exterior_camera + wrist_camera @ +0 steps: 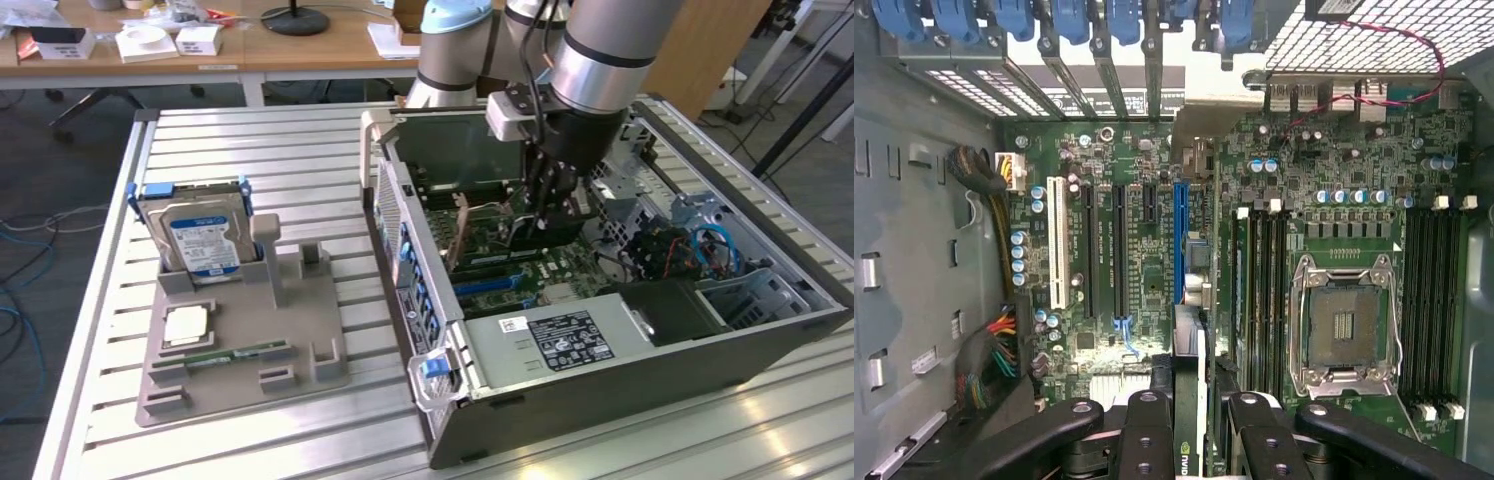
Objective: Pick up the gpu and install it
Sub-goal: 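Insert the gpu into the slot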
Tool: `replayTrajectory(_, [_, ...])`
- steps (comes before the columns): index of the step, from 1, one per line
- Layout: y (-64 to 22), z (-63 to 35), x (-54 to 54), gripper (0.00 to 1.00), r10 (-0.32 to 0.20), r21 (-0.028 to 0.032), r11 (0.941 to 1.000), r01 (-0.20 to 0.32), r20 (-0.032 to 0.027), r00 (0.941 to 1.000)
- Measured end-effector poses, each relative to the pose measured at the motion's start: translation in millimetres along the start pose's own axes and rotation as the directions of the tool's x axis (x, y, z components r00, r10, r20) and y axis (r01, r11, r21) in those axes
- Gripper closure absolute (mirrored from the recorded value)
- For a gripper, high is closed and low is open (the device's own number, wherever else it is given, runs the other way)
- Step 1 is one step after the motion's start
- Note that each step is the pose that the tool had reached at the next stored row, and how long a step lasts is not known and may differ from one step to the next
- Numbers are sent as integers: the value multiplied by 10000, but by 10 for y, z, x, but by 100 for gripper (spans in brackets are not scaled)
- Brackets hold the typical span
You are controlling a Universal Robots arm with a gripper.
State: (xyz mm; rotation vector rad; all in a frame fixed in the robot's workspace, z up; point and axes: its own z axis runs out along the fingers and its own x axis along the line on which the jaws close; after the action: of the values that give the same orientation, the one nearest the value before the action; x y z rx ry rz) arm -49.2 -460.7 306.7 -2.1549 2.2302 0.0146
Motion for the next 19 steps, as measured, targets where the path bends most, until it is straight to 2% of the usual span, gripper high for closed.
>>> replayTrajectory(4, [1,7,1,74,0,0,10000,0,1,10000])
replayTrajectory(8, [2,76,3,74,0,0,10000,0,1,10000])
replayTrajectory(9, [4,164,6,74,0,0,10000,0,1,10000])
replayTrajectory(10, [5,184,7,74,0,0,10000,0,-1,10000])
replayTrajectory(19, [10,185,7,74,1,0,10000,-1,0,10000])
